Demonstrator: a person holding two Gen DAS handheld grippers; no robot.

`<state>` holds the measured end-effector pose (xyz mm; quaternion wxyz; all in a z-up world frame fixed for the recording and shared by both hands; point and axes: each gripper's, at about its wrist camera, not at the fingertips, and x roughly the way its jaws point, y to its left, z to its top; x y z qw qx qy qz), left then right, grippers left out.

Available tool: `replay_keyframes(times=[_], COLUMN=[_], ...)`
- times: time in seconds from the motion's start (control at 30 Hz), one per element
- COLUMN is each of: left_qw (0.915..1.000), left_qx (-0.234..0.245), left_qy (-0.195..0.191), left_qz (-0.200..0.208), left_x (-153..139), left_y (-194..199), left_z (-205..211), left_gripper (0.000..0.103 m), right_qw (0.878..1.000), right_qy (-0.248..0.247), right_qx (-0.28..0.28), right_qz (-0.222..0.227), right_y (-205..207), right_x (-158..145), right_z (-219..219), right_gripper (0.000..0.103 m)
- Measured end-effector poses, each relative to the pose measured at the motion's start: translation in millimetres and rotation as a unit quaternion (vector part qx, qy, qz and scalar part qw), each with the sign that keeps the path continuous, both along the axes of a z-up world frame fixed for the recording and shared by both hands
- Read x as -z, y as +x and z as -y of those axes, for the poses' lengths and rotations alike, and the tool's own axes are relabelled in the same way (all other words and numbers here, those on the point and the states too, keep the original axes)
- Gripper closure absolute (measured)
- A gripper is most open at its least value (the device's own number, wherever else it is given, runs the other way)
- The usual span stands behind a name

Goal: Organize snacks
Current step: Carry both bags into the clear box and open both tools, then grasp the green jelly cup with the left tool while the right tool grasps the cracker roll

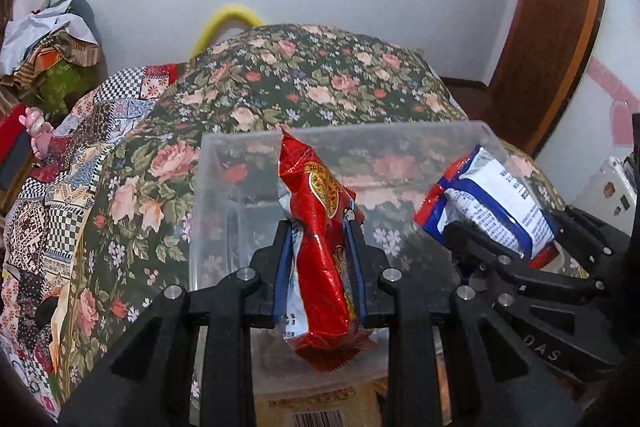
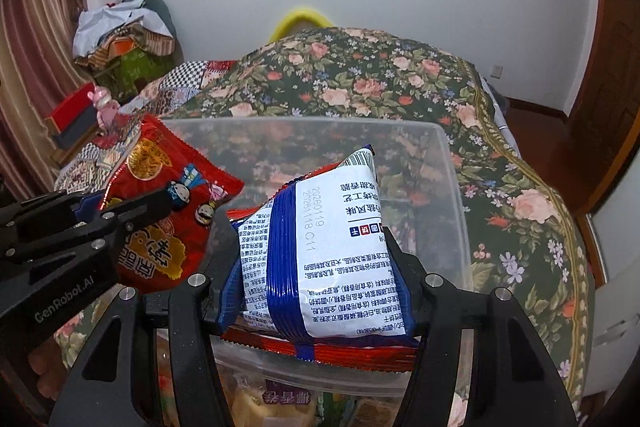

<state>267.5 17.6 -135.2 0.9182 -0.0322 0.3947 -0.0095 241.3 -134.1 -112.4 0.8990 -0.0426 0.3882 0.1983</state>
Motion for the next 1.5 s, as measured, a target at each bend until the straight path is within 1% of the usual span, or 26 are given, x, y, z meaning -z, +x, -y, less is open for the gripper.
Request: replay_keyframes(times=[0.07, 0.13, 0.2, 0.23, 0.27, 0.3, 0.37, 0.43, 0.5, 0.57, 0.67, 0.83, 0.93, 1.1, 1.17, 1.3, 1.5], left_qw=[0.9999, 0.9999, 0.9999, 0.9999, 0.9999, 0.9999, 0.9998, 0.9996, 0.9992, 0.9986, 0.9979, 0.9975, 0.9976, 0.9986, 0.999, 0.9993, 0.9987], left_qx=[-0.002, 0.0, 0.0, 0.001, 0.002, 0.001, -0.002, -0.003, -0.001, 0.002, 0.004, 0.009, 0.011, 0.015, 0.016, 0.021, 0.031], left_qy=[0.013, 0.016, 0.015, 0.013, 0.011, 0.01, 0.013, 0.016, 0.022, 0.029, 0.038, 0.049, 0.053, 0.045, 0.041, 0.029, 0.021], left_qz=[0.001, 0.0, 0.0, 0.0, 0.002, 0.004, 0.015, 0.025, 0.034, 0.043, 0.053, 0.05, 0.044, 0.022, 0.011, -0.01, -0.035], left_x=[0.5, -0.7, -3.0, -5.1, -7.7, -10.4, -17.8, -24.4, -32.6, -40.1, -48.7, -51.7, -48.3, -32.7, -25.6, -10.5, 9.8], left_y=[-1.9, -4.1, -6.7, -8.2, -11.1, -14.0, -22.8, -31.1, -41.2, -52.4, -69.7, -95.4, -109.7, -129.7, -134.6, -144.1, -147.0], left_z=[1.0, 0.9, -0.7, -1.9, -3.3, -4.6, -7.4, -8.9, -11.1, -13.6, -17.1, -21.5, -23.9, -26.8, -27.3, -25.3, -18.0], left_gripper=[0.077, 0.077, 0.076, 0.074, 0.07, 0.068, 0.054, 0.049, 0.048, 0.042, 0.037, 0.036, 0.034, 0.033, 0.033, 0.033, 0.033], right_qw=[1.0, 1.0, 1.0, 1.0, 1.0, 1.0, 1.0, 1.0, 1.0, 1.0, 0.999, 0.999, 0.999, 1.0, 1.0, 0.999, 0.997], right_qy=[-0.007, -0.01, -0.008, -0.006, -0.005, -0.005, -0.006, -0.005, 0.0, 0.005, 0.01, 0.012, 0.008, -0.008, -0.009, -0.014, -0.012], right_qx=[0.001, 0.001, 0.001, 0.002, 0.002, 0.003, 0.005, 0.003, 0.001, -0.001, -0.002, 0.0, 0.004, 0.017, 0.023, 0.038, 0.049], right_qz=[-0.002, -0.009, -0.012, -0.012, -0.01, -0.006, 0.001, 0.009, 0.016, 0.023, 0.033, 0.042, 0.034, 0.013, -0.005, -0.024, -0.056], right_y=[-0.4, -1.2, -2.1, -3.5, -5.3, -7.0, -10.7, -16.1, -21.4, -29.6, -40.2, -60.3, -69.1, -82.2, -85.2, -90.5, -92.2], right_x=[1.2, 1.9, 1.2, -0.5, -2.9, -5.2, -9.5, -16.0, -22.5, -30.3, -38.8, -42.8, -37.2, -17.3, -6.0, 9.2, 29.3], right_z=[0.0, 0.1, 2.1, 3.5, 5.0, 6.4, 8.7, 11.9, 16.0, 21.8, 28.6, 43.9, 52.8, 65.8, 71.8, 82.2, 91.2], right_gripper=[0.045, 0.045, 0.041, 0.036, 0.032, 0.03, 0.028, 0.028, 0.028, 0.028, 0.028, 0.026, 0.026, 0.026, 0.026, 0.026, 0.026])
